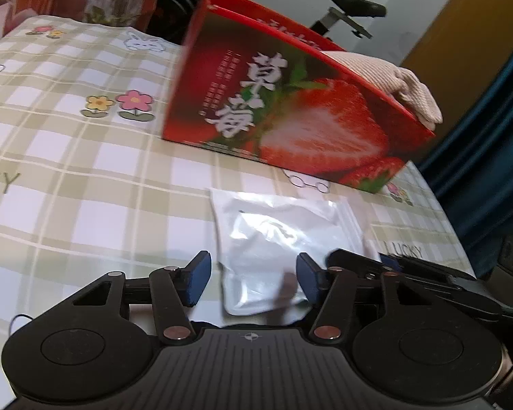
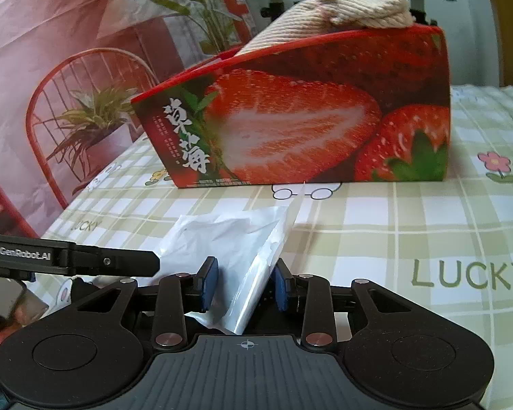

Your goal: Organize soft objects

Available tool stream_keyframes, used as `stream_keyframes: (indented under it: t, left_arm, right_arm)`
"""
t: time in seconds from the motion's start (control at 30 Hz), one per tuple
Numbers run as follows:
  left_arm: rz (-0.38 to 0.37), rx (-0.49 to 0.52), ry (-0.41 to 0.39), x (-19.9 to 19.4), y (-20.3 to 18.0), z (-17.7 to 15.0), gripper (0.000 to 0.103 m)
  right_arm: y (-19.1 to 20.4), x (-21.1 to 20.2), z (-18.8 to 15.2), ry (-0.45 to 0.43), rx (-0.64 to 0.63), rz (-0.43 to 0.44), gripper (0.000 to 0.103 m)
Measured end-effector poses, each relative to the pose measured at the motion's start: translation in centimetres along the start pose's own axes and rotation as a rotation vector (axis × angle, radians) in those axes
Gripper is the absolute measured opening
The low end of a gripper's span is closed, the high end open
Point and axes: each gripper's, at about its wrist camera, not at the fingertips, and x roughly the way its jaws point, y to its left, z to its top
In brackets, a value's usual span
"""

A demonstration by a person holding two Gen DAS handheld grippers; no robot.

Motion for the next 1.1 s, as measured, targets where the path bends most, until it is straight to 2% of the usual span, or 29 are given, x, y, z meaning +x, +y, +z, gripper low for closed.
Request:
stream_keyframes:
  t: [0.17, 0.3, 0.47, 0.9, 1.1]
  left_arm:
    - [0.009, 0.013, -0.001, 0.0, -0.1, 0.0, 0.056]
    - [0.013, 0.019, -0.005, 0.0, -0.2, -0.1, 0.056]
    - [0.014, 0.025, -0.011, 0.0, -0.2, -0.3, 0.056]
    - [0.015, 0.015, -0.007, 0.0, -0.1, -0.2, 0.056]
    - [-0.019, -0.052, 0.026, 0.4, 0.3, 0.8, 0.056]
  right_arm:
    - [-0.8, -0.4, 0.4, 0.011, 0.051, -0.01, 0.04]
    - [-1.0, -0.8, 0.5, 0.007, 0.066, -0.009, 0.04]
    - [-1.5, -1.3, 0.5, -0.005, 0.083, -0.007, 0.029]
    - [-1.6, -1.3, 0.4, 0.005, 0.028, -0.05, 0.019]
    - [-1.3, -0.9, 0.3, 0.002, -0.018, -0.047, 0.018]
